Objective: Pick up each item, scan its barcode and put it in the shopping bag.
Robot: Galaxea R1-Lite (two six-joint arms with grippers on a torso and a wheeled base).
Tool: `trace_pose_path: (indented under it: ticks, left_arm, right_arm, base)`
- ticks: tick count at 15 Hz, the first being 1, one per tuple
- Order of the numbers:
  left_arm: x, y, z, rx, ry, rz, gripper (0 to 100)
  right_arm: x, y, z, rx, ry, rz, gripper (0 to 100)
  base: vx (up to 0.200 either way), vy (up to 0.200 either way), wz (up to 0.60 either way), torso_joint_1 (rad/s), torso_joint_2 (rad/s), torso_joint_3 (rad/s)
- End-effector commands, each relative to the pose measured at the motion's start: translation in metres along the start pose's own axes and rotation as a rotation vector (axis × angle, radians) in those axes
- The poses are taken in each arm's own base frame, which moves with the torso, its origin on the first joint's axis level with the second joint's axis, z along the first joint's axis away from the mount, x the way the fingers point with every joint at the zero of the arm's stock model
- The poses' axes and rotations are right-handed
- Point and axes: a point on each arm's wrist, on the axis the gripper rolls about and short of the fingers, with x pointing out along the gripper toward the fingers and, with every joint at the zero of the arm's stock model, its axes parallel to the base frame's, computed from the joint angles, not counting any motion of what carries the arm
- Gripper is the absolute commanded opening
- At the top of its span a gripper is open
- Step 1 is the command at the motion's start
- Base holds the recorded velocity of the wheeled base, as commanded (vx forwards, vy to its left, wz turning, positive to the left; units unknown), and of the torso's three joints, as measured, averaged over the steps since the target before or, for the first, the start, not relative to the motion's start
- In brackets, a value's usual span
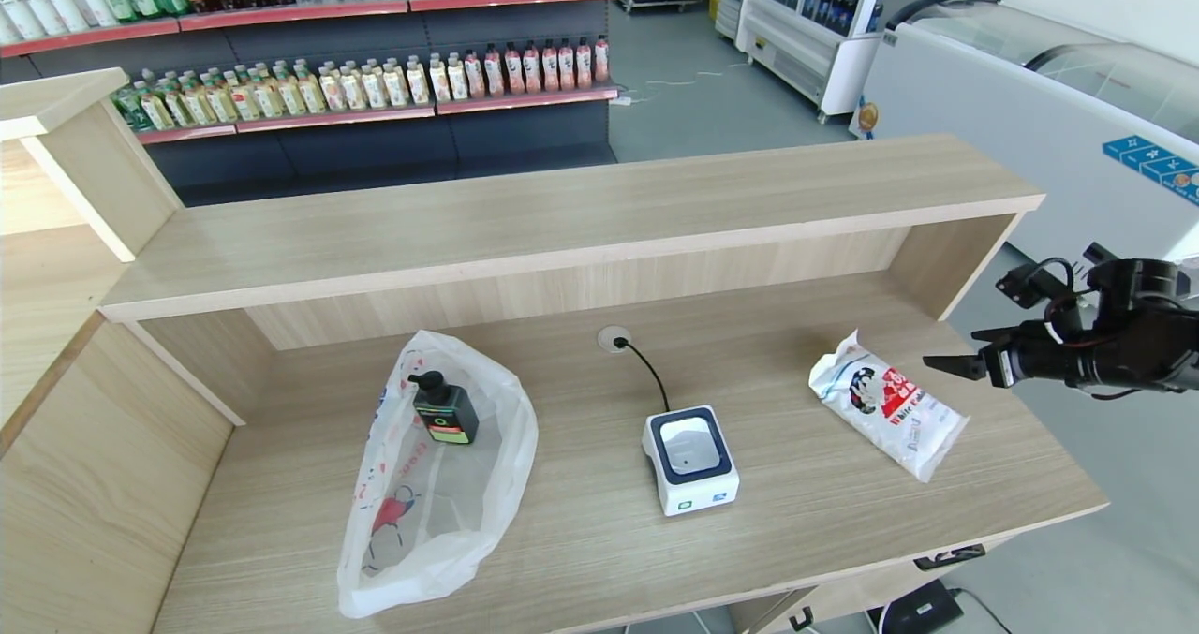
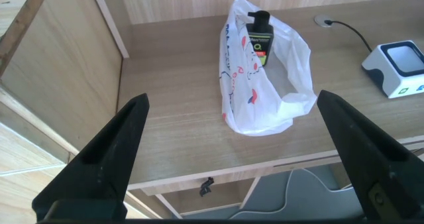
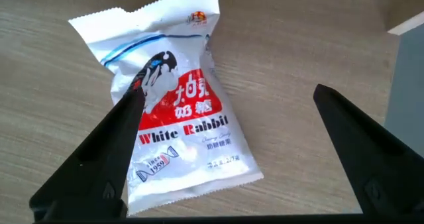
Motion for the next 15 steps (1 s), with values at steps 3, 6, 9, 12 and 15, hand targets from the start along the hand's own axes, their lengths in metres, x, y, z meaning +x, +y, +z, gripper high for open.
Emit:
trace_pose_path:
  ticks: [3, 6, 9, 12, 15]
  left_arm:
    - [0.0, 0.0, 0.0, 0.0, 0.0, 0.0, 100]
    - [0.0, 0.0, 0.0, 0.0, 0.0, 0.0, 100]
    - [0.0, 0.0, 0.0, 0.0, 0.0, 0.0, 100]
    - [0.0, 0.0, 0.0, 0.0, 0.0, 0.001, 100]
    - [0.0, 0.0, 0.0, 0.0, 0.0, 0.0, 100]
  right_arm:
    - [0.061, 0.015, -0.036, 0.044, 0.06, 0.103, 100]
    - [0.081, 0.028, -0.045, 0.042, 0.079, 0.147, 100]
    - [0.095, 0.036, -0.05, 0.034, 0.092, 0.173, 100]
    - [0.103, 0.038, -0.063, 0.031, 0.113, 0.185, 100]
    - [0.107, 0.042, -0.067, 0.035, 0.13, 0.2, 100]
  base:
    - [0.0, 0.0, 0.0, 0.0, 0.0, 0.0]
    - [0.0, 0.0, 0.0, 0.0, 0.0, 0.0]
    - [0.0, 0.0, 0.0, 0.0, 0.0, 0.0]
    - [0.0, 0.0, 0.0, 0.0, 0.0, 0.0]
    - [0.0, 0.0, 0.0, 0.0, 0.0, 0.0]
